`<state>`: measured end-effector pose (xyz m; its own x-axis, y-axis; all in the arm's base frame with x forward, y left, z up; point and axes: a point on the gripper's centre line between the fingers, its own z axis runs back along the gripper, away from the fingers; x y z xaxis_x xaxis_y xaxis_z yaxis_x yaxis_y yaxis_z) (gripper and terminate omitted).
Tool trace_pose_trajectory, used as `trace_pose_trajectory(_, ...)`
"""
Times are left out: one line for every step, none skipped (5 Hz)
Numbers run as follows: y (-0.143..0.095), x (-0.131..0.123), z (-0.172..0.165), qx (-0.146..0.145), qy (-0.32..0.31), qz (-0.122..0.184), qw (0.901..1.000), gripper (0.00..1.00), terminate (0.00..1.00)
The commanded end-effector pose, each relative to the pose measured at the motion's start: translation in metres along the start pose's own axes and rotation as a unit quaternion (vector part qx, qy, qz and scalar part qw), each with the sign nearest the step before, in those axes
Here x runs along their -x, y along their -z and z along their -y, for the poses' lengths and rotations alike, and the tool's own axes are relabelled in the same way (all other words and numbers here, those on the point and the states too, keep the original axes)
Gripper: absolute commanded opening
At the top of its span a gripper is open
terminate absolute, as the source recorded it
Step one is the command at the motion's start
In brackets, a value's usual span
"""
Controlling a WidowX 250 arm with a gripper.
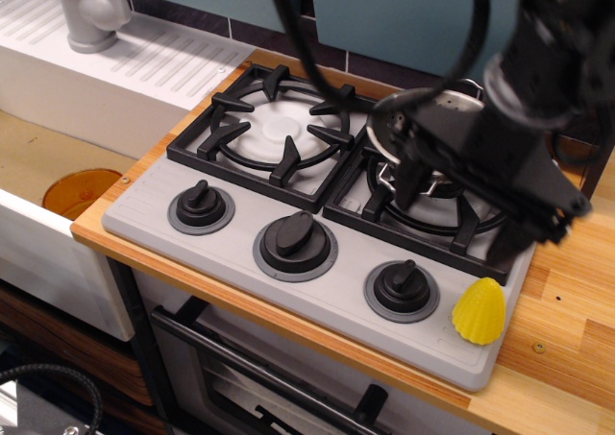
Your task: End effector transition from pot or pan to object
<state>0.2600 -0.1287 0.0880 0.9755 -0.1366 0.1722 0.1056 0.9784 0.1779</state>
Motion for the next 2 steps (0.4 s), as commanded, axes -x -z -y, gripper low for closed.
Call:
trace_pose_trajectory(0.001, 0.003, 0.032, 0.001, -0.025, 0.048, 0.9985, 1.0, 0.0)
trace_pose_trajectory(0.019, 0.007, 0.044, 0.003, -0.031, 0.067, 0.9973, 1.0, 0.0)
